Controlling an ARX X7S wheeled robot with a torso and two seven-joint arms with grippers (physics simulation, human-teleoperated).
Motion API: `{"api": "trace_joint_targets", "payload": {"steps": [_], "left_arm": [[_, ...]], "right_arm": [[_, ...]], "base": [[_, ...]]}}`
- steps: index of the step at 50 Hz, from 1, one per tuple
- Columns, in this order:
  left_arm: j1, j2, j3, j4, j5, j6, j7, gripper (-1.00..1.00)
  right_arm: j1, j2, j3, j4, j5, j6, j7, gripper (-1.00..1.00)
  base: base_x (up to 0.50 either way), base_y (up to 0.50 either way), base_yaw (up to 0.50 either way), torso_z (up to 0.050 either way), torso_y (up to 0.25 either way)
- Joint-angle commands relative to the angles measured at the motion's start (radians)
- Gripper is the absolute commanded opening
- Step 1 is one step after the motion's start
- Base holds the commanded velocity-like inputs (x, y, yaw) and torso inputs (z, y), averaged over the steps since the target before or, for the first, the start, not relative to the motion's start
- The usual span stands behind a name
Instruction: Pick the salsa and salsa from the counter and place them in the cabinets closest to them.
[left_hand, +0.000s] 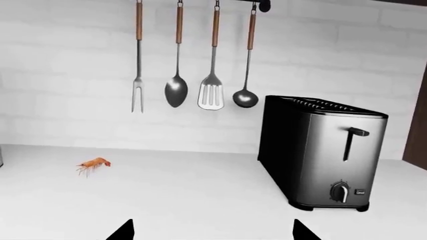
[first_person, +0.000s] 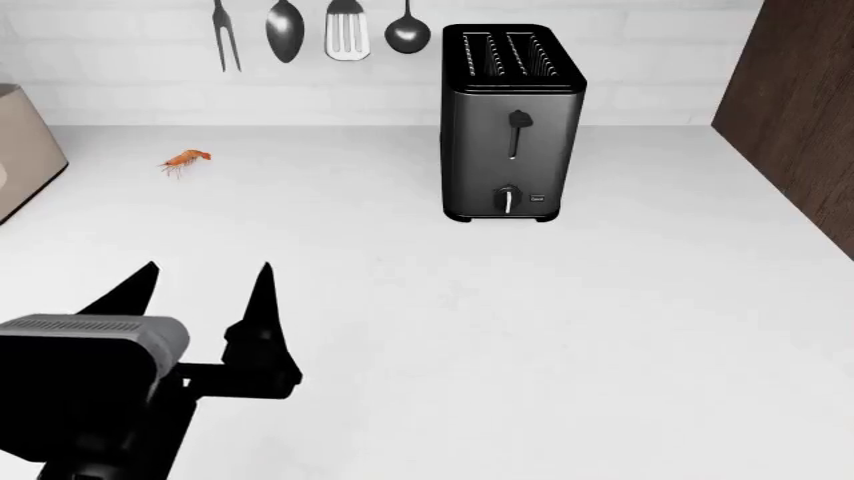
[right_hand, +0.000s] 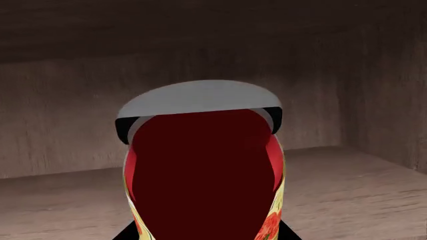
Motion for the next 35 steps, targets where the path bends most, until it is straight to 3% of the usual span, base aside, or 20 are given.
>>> {"api": "trace_joint_targets", "payload": {"steps": [1, 30, 35], "left_arm": [[0.0, -0.005, 0.0, -0.013, -0.003, 0.016, 0.0, 1.0], [-0.003, -0.02, 0.009, -0.023, 0.007, 0.03, -0.004, 1.0], [0.008, -0.023, 0.0, -0.015, 0.011, 0.042, -0.008, 1.0]], "right_arm": [[0.002, -0.029, -0.005, 0.113, -0.121, -0.109, -0.071, -1.0], [0.002, -0.052, -0.155, 0.276, -0.034, -0.247, -0.015, -1.0], [0.002, -0.052, -0.169, 0.272, -0.014, -0.246, -0.014, -1.0]], "base": [[0.0, 0.0, 0.0, 0.0, 0.0], [0.0, 0.0, 0.0, 0.0, 0.0], [0.0, 0.0, 0.0, 0.0, -0.201]]}}
